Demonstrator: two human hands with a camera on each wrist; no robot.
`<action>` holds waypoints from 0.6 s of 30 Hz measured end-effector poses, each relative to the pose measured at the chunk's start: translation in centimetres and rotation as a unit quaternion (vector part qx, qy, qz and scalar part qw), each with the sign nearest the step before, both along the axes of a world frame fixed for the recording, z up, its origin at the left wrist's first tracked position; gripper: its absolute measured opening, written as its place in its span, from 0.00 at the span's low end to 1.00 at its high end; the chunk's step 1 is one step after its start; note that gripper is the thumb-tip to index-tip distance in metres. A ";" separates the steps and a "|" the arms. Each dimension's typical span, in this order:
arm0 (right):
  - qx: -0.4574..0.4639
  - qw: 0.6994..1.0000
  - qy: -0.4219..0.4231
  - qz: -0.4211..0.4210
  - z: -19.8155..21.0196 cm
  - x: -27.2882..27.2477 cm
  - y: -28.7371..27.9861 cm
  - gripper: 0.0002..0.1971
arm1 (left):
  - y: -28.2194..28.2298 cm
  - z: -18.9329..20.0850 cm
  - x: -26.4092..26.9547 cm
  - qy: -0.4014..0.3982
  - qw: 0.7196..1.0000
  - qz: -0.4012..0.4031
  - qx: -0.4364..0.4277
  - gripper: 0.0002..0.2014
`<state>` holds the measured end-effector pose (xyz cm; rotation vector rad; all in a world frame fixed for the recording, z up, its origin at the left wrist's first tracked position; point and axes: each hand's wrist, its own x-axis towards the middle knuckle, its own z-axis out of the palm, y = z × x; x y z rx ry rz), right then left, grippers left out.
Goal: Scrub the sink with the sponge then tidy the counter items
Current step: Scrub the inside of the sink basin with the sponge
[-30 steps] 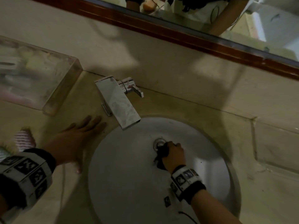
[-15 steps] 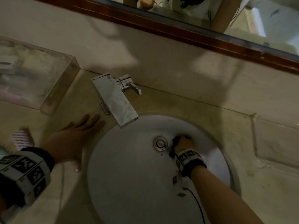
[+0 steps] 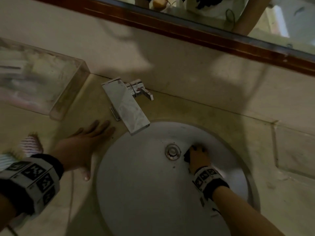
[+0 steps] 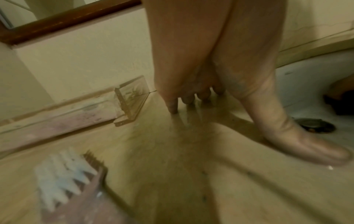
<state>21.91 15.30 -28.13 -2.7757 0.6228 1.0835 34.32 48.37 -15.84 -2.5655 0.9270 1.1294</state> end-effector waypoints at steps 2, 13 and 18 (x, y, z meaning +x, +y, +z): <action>0.049 0.998 -0.008 0.040 0.2 0.9 1.7 0.32 | 0.2 -0.4 0.1 -0.003 1.000 0.005 -0.002 0.81; 0.216 0.957 0.093 0.172 1.2 -2.8 4.3 0.25 | 0.5 -1.2 0.5 -0.003 1.000 0.005 -0.018 0.80; 0.187 0.966 0.058 0.168 -0.5 -1.8 5.5 0.27 | 0.5 -1.1 0.6 0.000 1.000 0.007 -0.018 0.80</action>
